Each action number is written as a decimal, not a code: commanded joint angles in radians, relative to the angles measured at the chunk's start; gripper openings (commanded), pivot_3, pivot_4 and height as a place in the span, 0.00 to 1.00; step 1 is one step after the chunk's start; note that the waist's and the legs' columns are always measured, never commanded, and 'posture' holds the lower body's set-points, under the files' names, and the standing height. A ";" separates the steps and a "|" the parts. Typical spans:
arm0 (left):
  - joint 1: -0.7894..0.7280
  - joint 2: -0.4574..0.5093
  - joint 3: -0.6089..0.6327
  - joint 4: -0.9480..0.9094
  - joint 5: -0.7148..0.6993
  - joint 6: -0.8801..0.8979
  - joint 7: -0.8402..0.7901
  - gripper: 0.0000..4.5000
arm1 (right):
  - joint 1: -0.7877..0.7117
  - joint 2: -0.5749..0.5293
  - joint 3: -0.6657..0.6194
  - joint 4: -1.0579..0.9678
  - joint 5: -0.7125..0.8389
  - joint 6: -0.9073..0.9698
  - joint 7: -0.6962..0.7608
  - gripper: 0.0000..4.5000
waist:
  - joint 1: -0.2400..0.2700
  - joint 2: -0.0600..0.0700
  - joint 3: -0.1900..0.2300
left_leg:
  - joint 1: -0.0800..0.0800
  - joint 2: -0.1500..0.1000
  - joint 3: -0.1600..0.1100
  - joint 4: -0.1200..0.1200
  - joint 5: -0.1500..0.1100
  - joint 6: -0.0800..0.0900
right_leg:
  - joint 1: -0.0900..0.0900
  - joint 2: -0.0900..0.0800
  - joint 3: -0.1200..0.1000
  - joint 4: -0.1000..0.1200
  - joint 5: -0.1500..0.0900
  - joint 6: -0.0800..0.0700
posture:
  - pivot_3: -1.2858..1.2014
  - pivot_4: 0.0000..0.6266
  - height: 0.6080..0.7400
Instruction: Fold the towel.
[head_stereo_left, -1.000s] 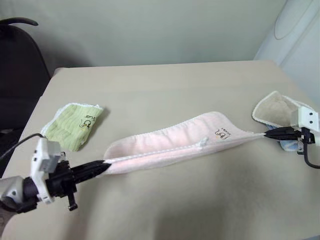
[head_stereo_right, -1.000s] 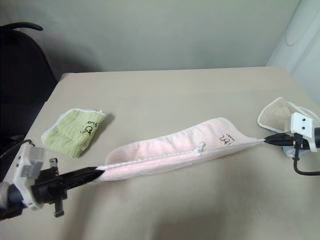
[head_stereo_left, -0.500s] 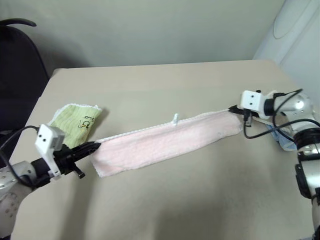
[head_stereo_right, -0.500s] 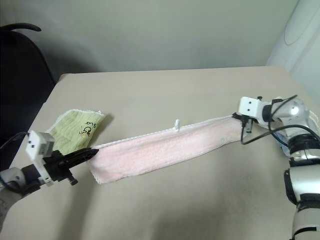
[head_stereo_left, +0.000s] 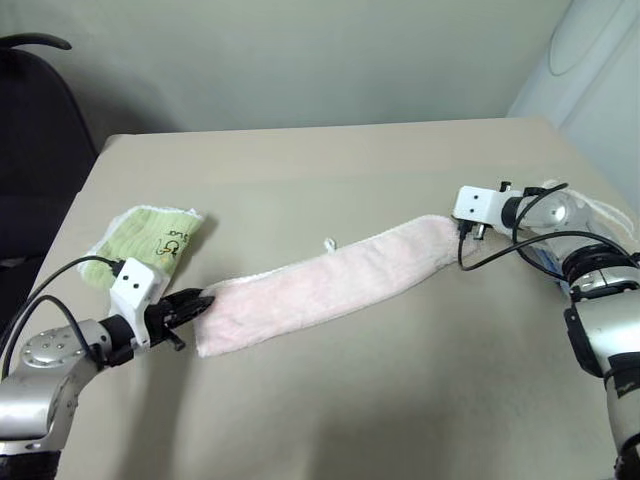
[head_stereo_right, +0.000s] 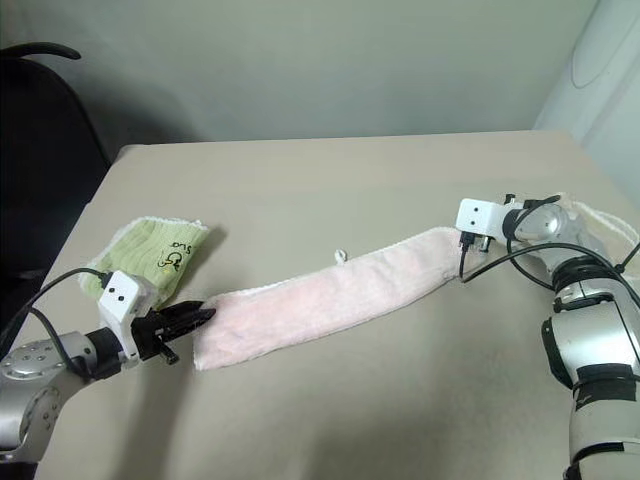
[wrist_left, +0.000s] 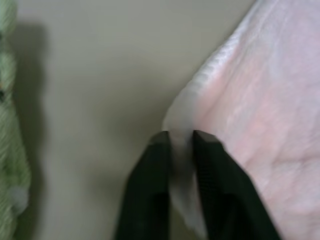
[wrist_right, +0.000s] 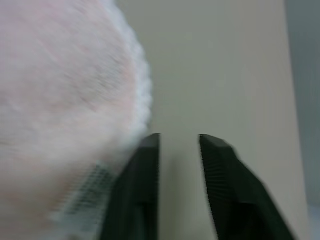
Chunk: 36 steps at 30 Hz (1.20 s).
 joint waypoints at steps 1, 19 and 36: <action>-0.010 -0.013 0.040 -0.008 -0.006 0.003 0.024 0.56 | -0.016 -0.041 -0.014 -0.013 -0.014 -0.043 -0.059 0.60 | 0.000 0.000 0.000 | 0.000 0.000 0.000 0.000 0.000 0.000 | 0.000 0.000 0.000 0.000 0.000 0.000 | 0.52 0.24 1.00; -0.094 -0.190 0.054 -0.230 -0.033 -0.023 0.226 0.96 | 0.525 -0.051 -0.695 -0.813 0.930 1.101 0.213 1.00 | 0.008 -0.001 0.000 | -0.001 0.000 0.003 0.000 0.003 -0.005 | 0.000 0.002 0.001 -0.001 0.000 0.000 | 0.52 0.24 1.00; -0.165 -0.184 -0.188 -0.232 0.057 -0.121 0.101 0.96 | 0.627 0.275 -1.009 -1.073 1.294 1.786 -0.366 1.00 | -0.003 -0.001 -0.001 | 0.005 -0.001 0.001 0.001 0.001 -0.002 | 0.004 0.004 0.002 0.000 -0.002 0.003 | 0.52 0.24 1.00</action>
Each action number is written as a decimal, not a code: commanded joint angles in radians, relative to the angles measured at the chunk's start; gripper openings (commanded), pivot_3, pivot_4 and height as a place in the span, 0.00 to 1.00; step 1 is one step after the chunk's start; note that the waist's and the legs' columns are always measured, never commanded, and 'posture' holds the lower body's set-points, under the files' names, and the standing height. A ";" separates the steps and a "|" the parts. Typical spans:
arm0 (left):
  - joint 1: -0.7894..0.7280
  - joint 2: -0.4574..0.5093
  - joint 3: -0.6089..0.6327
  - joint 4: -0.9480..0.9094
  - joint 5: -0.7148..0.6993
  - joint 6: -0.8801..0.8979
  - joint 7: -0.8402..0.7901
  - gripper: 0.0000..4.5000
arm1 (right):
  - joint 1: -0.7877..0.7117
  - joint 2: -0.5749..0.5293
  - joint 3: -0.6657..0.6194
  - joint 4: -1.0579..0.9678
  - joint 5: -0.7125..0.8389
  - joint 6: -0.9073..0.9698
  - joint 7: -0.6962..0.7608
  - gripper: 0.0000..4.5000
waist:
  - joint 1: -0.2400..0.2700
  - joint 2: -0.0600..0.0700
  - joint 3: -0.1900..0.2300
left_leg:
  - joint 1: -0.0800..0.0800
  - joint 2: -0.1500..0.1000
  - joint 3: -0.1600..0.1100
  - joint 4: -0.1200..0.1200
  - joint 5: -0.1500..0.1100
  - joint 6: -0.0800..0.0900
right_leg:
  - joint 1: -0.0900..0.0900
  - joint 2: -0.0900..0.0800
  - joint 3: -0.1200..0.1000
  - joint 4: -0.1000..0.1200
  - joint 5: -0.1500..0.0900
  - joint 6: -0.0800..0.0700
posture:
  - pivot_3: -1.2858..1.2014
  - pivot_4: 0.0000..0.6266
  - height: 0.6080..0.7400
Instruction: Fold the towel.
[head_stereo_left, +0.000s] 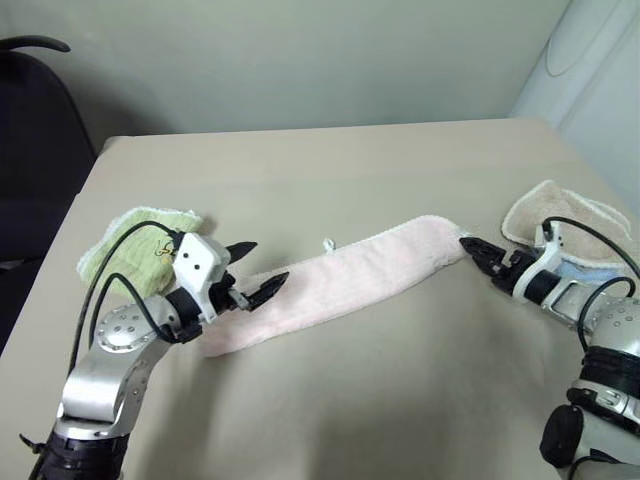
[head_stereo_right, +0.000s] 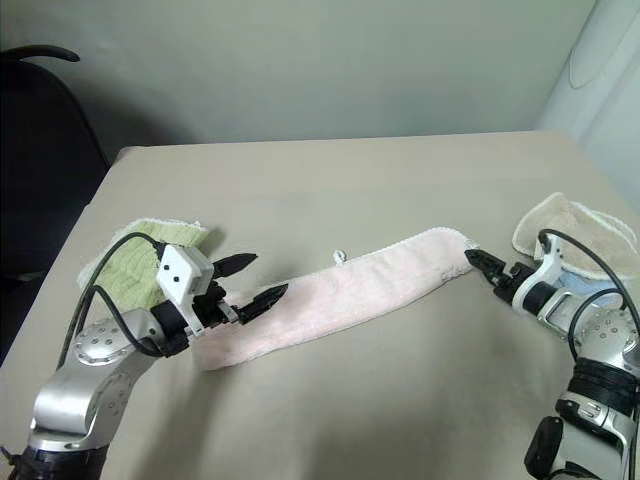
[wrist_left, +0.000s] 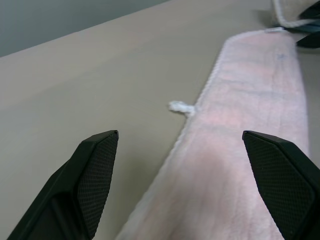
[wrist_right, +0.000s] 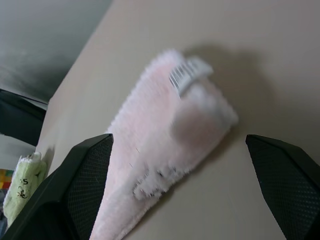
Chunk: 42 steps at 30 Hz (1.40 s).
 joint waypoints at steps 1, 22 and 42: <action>-0.004 -0.006 -0.006 -0.020 0.009 -0.031 -0.008 0.96 | -0.033 0.023 -0.029 0.003 0.027 0.007 -0.054 1.00 | 0.000 0.000 0.000 | 0.000 0.000 0.000 0.000 0.000 0.000 | 0.000 0.000 0.000 0.000 0.000 0.000 | 0.52 0.24 1.00; 0.089 -0.011 0.006 -0.062 0.019 -0.036 -0.008 0.96 | -0.183 0.033 0.039 0.337 -0.059 -0.233 -0.032 0.47 | -0.006 -0.005 -0.003 | 0.005 0.000 0.000 0.000 -0.002 0.004 | 0.004 0.000 0.000 0.000 0.000 0.000 | 0.52 0.24 1.00; 0.069 -0.010 -0.015 -0.013 0.039 -0.055 -0.028 0.96 | -0.179 -0.243 0.198 0.259 -0.197 -0.453 0.184 0.01 | 0.012 -0.008 -0.005 | 0.005 -0.002 0.000 -0.001 -0.003 0.005 | 0.005 -0.002 0.000 -0.001 0.000 0.001 | 0.52 0.24 1.00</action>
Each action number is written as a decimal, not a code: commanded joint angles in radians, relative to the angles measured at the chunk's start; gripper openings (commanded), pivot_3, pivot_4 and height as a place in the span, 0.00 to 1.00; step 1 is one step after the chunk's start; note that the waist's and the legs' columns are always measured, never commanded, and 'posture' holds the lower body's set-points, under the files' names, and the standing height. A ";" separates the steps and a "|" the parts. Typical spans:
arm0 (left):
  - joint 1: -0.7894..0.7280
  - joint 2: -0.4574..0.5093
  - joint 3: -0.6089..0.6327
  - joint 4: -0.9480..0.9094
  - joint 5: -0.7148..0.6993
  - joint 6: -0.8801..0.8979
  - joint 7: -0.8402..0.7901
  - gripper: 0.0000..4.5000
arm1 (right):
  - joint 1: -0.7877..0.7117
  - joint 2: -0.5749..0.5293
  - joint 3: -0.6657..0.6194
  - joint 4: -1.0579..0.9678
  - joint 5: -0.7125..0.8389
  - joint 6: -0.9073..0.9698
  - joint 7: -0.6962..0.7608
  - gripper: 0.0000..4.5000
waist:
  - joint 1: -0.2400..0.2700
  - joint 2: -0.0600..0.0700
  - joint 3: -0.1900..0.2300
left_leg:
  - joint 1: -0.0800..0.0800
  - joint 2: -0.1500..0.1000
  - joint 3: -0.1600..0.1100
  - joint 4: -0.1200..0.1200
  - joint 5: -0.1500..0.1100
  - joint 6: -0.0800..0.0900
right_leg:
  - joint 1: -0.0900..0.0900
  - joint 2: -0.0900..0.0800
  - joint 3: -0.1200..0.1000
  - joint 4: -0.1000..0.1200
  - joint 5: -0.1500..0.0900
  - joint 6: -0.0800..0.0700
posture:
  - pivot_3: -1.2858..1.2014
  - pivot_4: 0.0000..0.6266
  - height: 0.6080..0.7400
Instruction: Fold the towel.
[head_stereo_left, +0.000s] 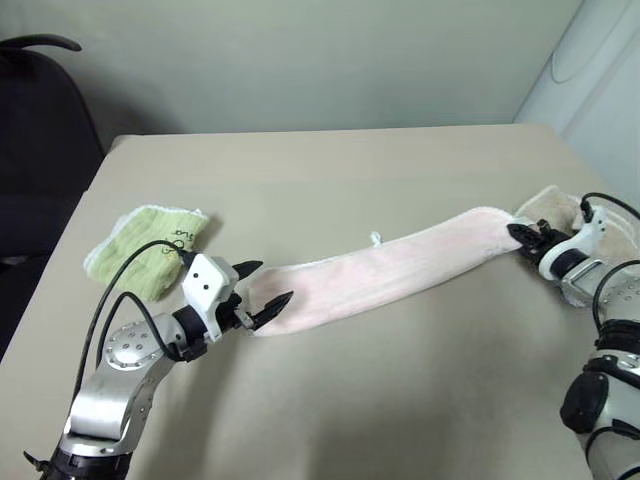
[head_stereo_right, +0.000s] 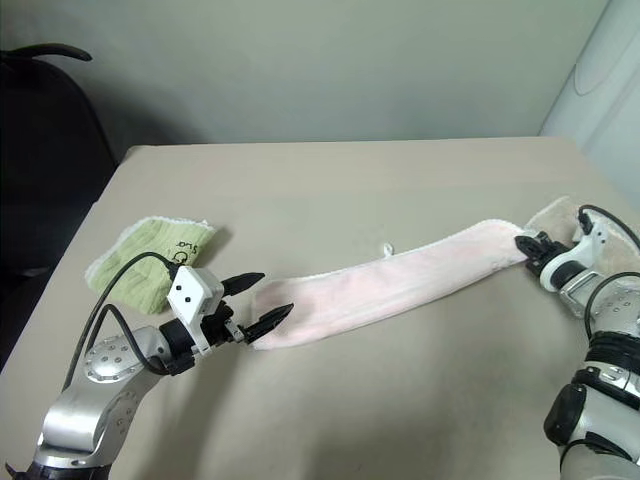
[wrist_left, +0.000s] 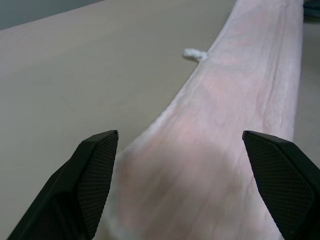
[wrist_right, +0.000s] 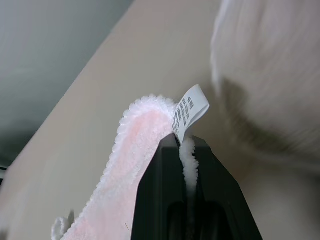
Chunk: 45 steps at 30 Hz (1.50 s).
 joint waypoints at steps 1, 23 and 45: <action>-0.016 0.003 0.000 -0.007 0.004 -0.019 -0.008 0.96 | 0.000 -0.048 0.165 -0.178 -0.095 -0.104 0.143 0.01 | -0.003 0.001 0.001 | 0.000 0.000 0.000 0.000 0.000 0.000 | 0.000 0.000 0.000 0.000 0.000 0.000 | 0.52 0.24 1.00; 0.028 -0.019 0.004 -0.047 0.009 -0.013 0.025 0.96 | 0.203 -0.046 0.806 -0.625 -0.594 -0.583 0.478 0.11 | -0.002 0.001 0.001 | -0.001 0.000 -0.001 0.002 0.001 -0.002 | 0.001 0.000 -0.001 0.000 0.000 0.001 | 0.52 0.24 1.00; 0.064 -0.110 0.103 -0.045 -0.196 0.135 0.088 0.96 | 0.211 0.047 0.532 -0.475 -0.326 -0.399 0.465 0.01 | -0.003 -0.001 0.000 | 0.001 0.001 0.000 0.001 0.003 -0.005 | 0.002 0.001 0.000 0.000 -0.001 0.001 | 0.52 0.24 1.00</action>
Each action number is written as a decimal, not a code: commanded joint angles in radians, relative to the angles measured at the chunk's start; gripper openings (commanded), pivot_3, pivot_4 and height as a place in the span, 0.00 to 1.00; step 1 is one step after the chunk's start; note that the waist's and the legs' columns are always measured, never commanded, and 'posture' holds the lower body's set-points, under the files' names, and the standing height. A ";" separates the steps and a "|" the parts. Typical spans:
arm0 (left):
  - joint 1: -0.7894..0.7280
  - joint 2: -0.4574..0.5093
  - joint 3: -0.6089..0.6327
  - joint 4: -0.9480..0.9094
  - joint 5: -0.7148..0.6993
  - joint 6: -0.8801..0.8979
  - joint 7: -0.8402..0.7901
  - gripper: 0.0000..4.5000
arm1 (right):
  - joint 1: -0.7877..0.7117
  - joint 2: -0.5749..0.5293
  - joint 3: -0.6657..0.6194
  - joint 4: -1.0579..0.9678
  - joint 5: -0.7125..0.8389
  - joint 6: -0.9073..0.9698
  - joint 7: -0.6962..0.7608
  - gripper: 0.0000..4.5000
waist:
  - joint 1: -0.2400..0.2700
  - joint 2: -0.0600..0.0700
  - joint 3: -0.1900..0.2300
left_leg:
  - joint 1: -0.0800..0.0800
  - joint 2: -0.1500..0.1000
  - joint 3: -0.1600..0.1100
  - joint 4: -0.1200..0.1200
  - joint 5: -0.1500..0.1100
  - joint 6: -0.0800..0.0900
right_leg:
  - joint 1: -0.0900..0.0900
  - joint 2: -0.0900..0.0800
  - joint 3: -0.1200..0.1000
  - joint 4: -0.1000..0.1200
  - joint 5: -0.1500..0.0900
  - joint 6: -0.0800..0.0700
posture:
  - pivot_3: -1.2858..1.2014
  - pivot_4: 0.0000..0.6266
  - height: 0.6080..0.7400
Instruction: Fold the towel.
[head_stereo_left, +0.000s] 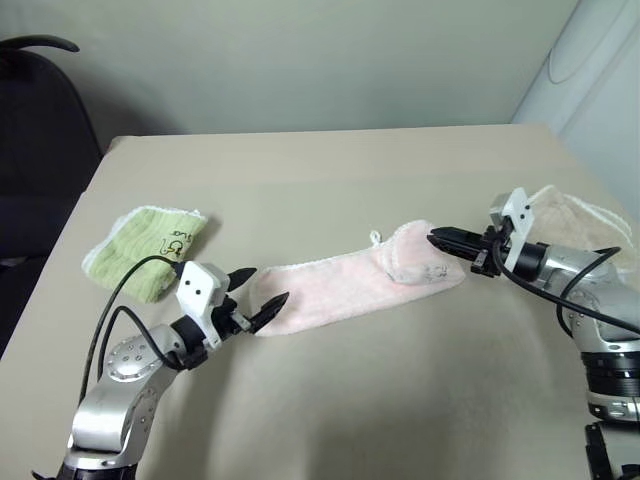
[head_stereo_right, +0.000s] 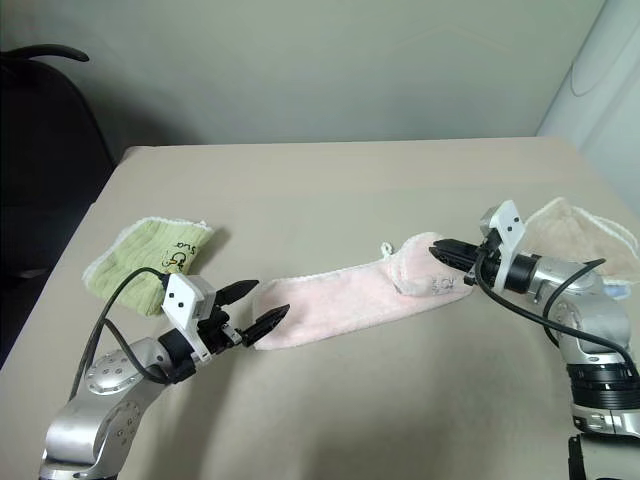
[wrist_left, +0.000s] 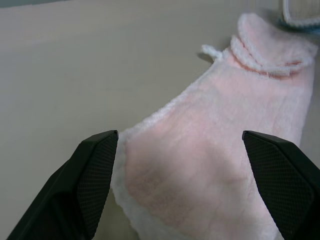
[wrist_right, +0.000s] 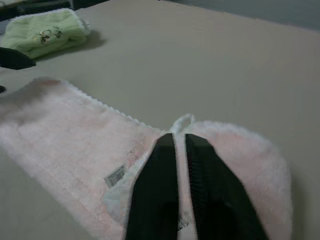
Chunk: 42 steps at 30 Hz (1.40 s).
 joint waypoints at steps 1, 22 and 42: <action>0.009 -0.019 0.058 -0.041 -0.104 0.080 0.039 0.96 | -0.013 0.048 0.086 0.130 -0.106 -0.097 -0.027 0.01 | 0.000 0.000 0.000 | 0.000 0.000 0.000 0.000 0.000 0.000 | 0.000 0.000 0.000 0.000 0.000 0.000 | 0.52 0.24 1.00; 0.363 0.019 0.305 -0.181 -0.931 0.391 0.450 0.98 | -0.117 0.209 0.058 0.357 -0.153 -0.324 -0.051 0.00 | 0.001 -0.004 -0.003 | 0.009 0.000 0.000 -0.001 -0.002 -0.001 | 0.007 0.001 -0.001 0.000 -0.002 -0.003 | 0.52 0.24 1.00; 0.148 -0.100 0.057 0.011 -0.957 0.342 0.831 0.98 | -0.114 0.233 -0.004 0.294 -0.122 -0.309 -0.080 0.00 | 0.044 0.011 -0.003 | 0.018 -0.004 0.001 -0.003 -0.002 -0.002 | 0.016 0.000 -0.002 0.002 -0.004 -0.006 | 0.52 0.24 1.00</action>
